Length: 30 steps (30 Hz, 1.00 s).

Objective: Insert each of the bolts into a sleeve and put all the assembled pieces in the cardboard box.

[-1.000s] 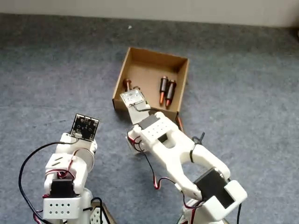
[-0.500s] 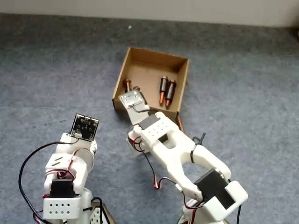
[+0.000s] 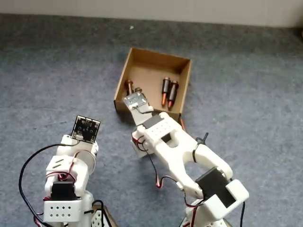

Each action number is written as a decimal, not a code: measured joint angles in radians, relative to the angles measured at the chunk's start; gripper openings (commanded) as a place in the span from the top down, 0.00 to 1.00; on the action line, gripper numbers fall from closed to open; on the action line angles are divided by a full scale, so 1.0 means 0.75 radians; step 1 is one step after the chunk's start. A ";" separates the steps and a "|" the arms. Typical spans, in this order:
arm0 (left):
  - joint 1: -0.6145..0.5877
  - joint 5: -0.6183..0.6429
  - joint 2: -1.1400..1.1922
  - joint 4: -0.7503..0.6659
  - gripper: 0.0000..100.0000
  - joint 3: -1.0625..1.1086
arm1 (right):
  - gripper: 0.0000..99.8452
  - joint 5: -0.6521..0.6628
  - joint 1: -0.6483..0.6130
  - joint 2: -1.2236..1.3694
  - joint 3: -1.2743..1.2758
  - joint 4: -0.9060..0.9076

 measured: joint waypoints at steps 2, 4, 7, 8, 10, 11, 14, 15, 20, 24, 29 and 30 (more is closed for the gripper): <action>0.000 0.000 0.000 0.000 0.95 0.000 | 1.00 0.002 0.012 -0.084 0.006 0.014; 0.000 0.000 0.000 0.000 0.95 0.000 | 1.00 0.002 0.047 -0.225 0.037 0.031; 0.000 0.000 0.000 0.000 0.95 0.000 | 1.00 0.002 0.125 -0.450 0.141 0.074; 0.000 0.000 0.000 0.000 0.95 0.000 | 1.00 0.002 0.153 -0.532 0.186 0.078; 0.000 0.000 0.000 0.000 0.95 0.000 | 1.00 0.002 0.221 -0.698 0.280 0.078; 0.000 0.000 0.000 0.000 0.95 0.000 | 1.00 0.002 0.258 -0.779 0.327 0.078; 0.000 0.000 0.000 0.000 0.95 0.000 | 1.00 0.002 0.354 -1.021 0.464 0.078; 0.000 0.000 0.000 0.000 0.95 0.000 | 1.00 -0.004 0.391 -1.101 0.505 0.078; 0.000 0.000 0.000 0.000 0.95 0.000 | 1.00 -0.127 0.575 -1.457 0.677 0.080; 0.000 0.000 0.000 0.000 0.95 0.000 | 1.00 -0.217 0.673 -1.671 0.802 0.072; 0.000 0.000 0.000 0.000 0.95 0.000 | 1.00 -0.293 0.788 -1.823 1.015 -0.110; 0.000 0.000 0.000 0.000 0.95 0.000 | 1.00 -0.305 0.812 -1.837 1.058 -0.164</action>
